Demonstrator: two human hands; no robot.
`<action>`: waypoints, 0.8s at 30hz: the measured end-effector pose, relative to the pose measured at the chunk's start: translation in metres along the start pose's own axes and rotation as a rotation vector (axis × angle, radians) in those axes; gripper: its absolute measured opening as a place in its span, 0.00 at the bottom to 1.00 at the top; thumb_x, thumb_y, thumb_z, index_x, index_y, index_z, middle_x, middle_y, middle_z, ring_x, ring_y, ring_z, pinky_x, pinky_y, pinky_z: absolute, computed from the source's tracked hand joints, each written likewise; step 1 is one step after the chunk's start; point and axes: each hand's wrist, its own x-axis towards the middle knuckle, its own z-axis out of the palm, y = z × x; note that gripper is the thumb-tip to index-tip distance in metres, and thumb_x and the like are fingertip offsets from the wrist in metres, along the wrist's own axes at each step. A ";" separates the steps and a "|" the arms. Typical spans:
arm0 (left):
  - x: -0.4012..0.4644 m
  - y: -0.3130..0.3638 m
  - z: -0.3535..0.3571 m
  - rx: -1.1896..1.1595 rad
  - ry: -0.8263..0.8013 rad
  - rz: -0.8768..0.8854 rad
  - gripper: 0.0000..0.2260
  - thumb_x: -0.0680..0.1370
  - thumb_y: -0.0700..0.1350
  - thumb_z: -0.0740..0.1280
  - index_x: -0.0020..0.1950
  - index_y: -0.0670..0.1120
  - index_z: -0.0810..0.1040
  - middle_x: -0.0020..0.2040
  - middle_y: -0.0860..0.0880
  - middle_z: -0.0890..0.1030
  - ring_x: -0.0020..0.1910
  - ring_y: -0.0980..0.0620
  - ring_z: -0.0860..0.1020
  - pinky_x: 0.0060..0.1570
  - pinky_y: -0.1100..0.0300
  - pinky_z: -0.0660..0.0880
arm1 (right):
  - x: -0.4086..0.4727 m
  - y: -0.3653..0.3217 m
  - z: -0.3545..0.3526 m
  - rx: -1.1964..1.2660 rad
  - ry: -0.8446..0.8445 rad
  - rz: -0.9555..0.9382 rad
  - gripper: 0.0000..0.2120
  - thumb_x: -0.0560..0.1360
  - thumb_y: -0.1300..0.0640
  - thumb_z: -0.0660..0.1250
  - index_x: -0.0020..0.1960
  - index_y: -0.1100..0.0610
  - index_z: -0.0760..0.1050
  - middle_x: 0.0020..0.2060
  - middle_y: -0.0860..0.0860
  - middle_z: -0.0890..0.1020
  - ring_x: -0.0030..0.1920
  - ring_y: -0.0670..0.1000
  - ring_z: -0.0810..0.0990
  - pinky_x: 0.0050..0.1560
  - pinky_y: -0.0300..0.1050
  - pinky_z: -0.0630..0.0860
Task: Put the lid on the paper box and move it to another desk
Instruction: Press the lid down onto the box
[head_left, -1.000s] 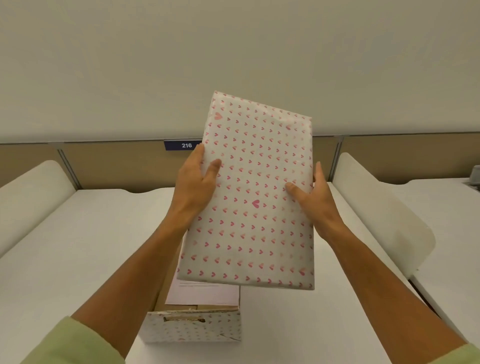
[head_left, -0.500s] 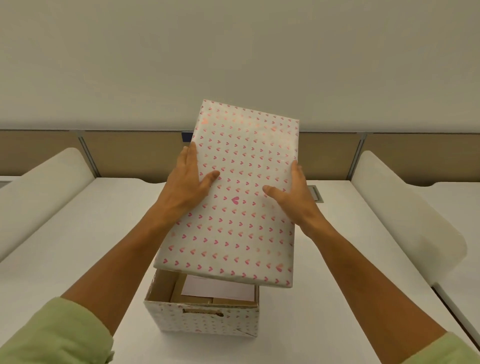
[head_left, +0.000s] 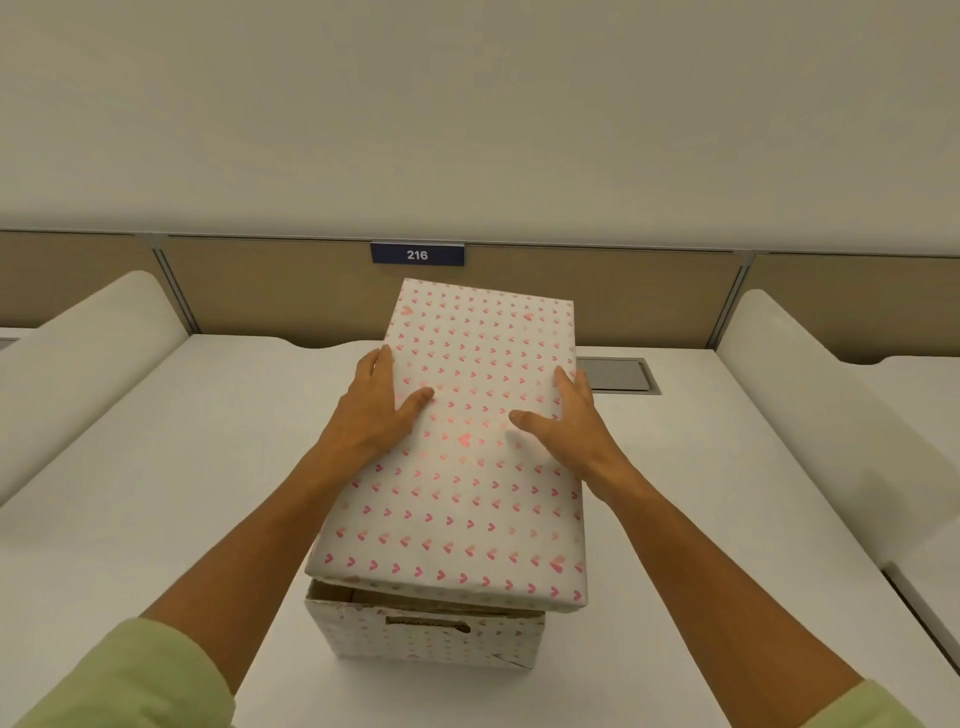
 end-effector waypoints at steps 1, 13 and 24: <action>0.000 -0.004 0.003 -0.001 -0.015 -0.019 0.38 0.77 0.62 0.61 0.79 0.45 0.50 0.80 0.46 0.54 0.76 0.43 0.60 0.71 0.45 0.62 | 0.000 0.003 0.004 -0.005 -0.009 0.018 0.47 0.75 0.41 0.71 0.82 0.52 0.47 0.82 0.49 0.46 0.80 0.58 0.56 0.73 0.61 0.65; 0.002 -0.041 0.023 0.007 -0.100 -0.127 0.36 0.78 0.61 0.61 0.79 0.46 0.52 0.80 0.46 0.55 0.77 0.44 0.59 0.72 0.46 0.61 | 0.007 0.020 0.043 -0.043 -0.086 0.141 0.46 0.74 0.40 0.71 0.82 0.50 0.48 0.82 0.49 0.44 0.81 0.58 0.54 0.74 0.59 0.63; 0.008 -0.061 0.038 -0.002 -0.142 -0.165 0.35 0.78 0.61 0.61 0.79 0.47 0.53 0.80 0.47 0.56 0.78 0.45 0.58 0.73 0.47 0.60 | 0.012 0.027 0.058 -0.067 -0.104 0.175 0.46 0.74 0.40 0.71 0.81 0.49 0.48 0.82 0.50 0.45 0.80 0.58 0.55 0.74 0.59 0.63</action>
